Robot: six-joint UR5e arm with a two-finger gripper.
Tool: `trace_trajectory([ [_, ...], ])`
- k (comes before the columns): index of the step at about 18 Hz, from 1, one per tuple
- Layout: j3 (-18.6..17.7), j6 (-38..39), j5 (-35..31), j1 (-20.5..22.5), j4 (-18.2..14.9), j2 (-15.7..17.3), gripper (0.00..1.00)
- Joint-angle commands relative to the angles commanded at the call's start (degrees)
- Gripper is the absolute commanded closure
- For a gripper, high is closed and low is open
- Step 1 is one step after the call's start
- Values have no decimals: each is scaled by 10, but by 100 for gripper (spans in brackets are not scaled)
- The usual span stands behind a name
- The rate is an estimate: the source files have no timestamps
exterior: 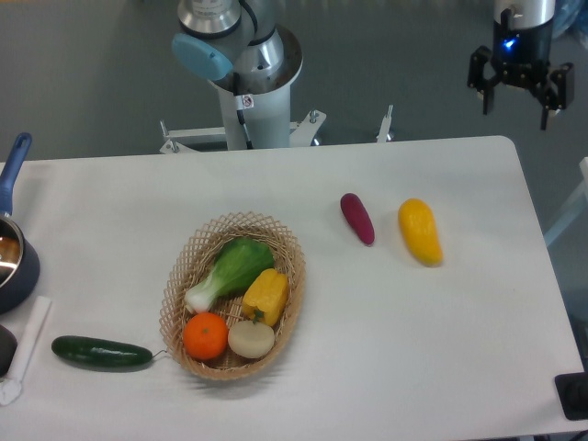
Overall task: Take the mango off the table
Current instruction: 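Move the open gripper down toward the yellow mango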
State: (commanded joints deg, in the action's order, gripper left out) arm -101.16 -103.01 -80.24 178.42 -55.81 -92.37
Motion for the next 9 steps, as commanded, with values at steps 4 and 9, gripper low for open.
trace_trajectory([
  [4,-2,3,0,-2,0,-4,0],
  [9,-32,6,0,4,1,-4,0],
])
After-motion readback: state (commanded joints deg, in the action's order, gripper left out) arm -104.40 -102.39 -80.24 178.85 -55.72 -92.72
